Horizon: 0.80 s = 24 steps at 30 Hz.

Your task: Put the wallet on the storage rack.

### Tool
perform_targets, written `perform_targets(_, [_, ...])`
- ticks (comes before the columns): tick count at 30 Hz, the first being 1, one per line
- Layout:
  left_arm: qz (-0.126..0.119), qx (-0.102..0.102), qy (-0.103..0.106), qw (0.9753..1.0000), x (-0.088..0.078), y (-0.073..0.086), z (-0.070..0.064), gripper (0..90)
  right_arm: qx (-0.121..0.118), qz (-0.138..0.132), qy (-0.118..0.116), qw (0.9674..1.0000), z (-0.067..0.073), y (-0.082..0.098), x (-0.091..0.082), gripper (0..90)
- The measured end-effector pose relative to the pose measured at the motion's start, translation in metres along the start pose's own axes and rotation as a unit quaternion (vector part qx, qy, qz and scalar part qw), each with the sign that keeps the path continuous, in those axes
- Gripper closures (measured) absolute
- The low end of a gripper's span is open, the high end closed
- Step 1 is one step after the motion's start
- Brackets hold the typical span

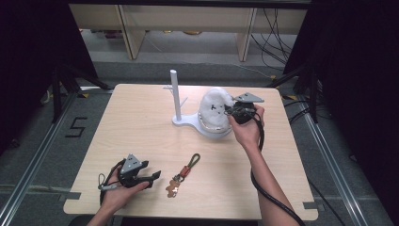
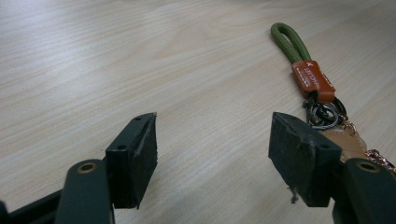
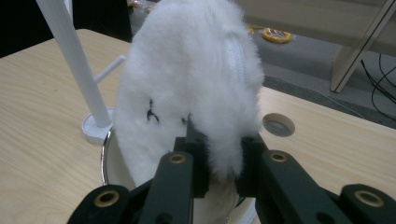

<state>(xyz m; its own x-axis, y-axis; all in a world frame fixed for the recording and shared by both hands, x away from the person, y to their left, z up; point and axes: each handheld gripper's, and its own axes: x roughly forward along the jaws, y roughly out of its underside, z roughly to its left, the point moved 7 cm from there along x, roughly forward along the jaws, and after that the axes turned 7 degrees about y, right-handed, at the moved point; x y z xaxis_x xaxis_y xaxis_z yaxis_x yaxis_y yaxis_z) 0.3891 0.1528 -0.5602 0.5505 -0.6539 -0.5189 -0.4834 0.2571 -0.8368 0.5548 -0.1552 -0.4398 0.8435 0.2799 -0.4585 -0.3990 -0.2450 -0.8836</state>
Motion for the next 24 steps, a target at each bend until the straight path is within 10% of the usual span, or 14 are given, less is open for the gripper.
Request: perform_targets(24, [0.007, 0.005, -0.003, 1.0000, -0.002, 0.001, 0.001, 32.2, -0.059, 0.021, 0.042, 0.9972, 0.009, 0.006, 0.013, 79.6])
